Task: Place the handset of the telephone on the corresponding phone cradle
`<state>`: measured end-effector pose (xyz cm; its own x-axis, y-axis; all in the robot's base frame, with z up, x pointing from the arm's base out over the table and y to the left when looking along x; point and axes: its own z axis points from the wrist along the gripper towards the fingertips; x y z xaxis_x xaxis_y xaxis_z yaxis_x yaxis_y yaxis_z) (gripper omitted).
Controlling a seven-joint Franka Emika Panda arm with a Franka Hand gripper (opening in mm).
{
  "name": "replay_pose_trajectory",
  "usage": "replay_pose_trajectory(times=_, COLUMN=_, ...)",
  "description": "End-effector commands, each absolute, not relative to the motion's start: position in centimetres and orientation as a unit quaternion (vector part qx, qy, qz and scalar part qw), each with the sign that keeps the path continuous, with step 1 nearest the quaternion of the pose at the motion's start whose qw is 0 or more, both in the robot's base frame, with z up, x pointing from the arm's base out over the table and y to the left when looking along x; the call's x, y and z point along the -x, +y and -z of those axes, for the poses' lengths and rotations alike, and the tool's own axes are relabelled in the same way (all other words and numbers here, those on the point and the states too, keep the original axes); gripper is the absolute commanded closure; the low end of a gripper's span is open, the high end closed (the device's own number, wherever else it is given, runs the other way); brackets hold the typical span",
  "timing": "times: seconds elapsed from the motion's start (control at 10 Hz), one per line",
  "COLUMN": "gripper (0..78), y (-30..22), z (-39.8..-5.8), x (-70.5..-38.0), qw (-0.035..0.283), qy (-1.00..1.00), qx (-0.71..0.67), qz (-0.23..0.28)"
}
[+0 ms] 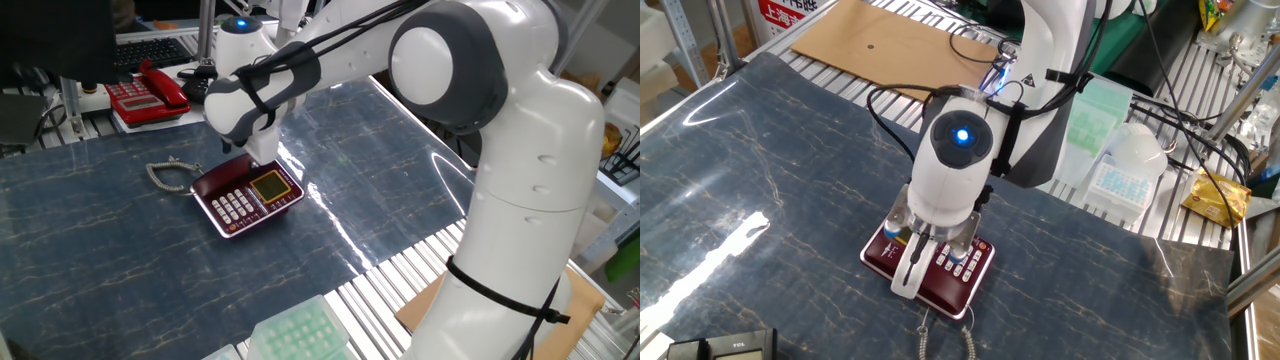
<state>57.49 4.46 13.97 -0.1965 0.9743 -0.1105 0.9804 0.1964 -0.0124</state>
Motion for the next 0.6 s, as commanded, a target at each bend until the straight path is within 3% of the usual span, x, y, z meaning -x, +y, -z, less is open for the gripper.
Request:
replay_pose_trajectory(times=0.1, gripper=0.1, y=3.4, z=-17.6, x=-56.5, qw=0.018, qy=0.863, qx=-0.504, qz=0.04)
replay_pose_trajectory(times=0.6, gripper=0.1, y=1.1, z=-21.4, x=-55.3, qw=0.009, qy=0.942, qx=-0.333, qz=0.038)
